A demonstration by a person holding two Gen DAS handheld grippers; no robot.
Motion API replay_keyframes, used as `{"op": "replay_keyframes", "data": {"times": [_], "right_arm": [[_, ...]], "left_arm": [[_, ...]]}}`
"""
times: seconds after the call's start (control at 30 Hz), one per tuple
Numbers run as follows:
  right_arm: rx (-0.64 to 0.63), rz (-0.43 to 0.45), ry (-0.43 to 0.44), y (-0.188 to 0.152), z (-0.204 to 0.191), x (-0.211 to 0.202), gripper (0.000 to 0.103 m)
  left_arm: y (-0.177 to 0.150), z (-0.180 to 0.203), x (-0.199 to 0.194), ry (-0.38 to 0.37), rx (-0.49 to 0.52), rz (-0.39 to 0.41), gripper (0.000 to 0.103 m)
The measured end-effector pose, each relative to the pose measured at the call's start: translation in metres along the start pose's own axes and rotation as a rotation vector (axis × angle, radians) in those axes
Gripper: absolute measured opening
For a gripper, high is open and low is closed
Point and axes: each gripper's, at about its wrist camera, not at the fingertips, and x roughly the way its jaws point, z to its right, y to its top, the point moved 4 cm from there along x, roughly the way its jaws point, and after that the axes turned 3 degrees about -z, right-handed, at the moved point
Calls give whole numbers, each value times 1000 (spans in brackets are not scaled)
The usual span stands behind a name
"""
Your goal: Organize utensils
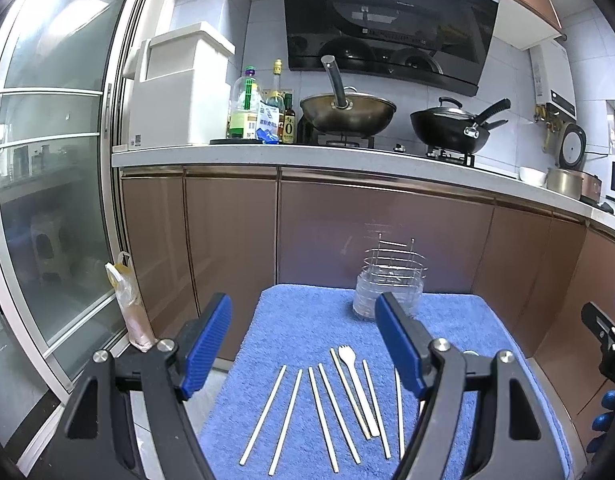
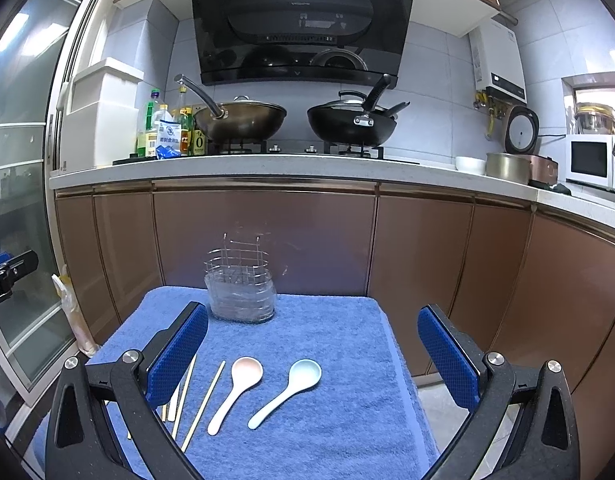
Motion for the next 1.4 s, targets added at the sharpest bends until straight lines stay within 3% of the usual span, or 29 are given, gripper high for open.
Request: {"op": "replay_keyframes", "data": {"times": [0.87,1.23,1.4], "right_arm": [[-7,-91,16,-14,-2,34,103],[-5,-218,82,-23,11,73,102],[-2,-290,147,-37,12,98,93]], "left_arm": [[-12,-3,46,-17,-29,-141,73],[-25,-24,106,-174,-128,-413,72],[-43,-18,138,-202,-123,-549,72]]}}
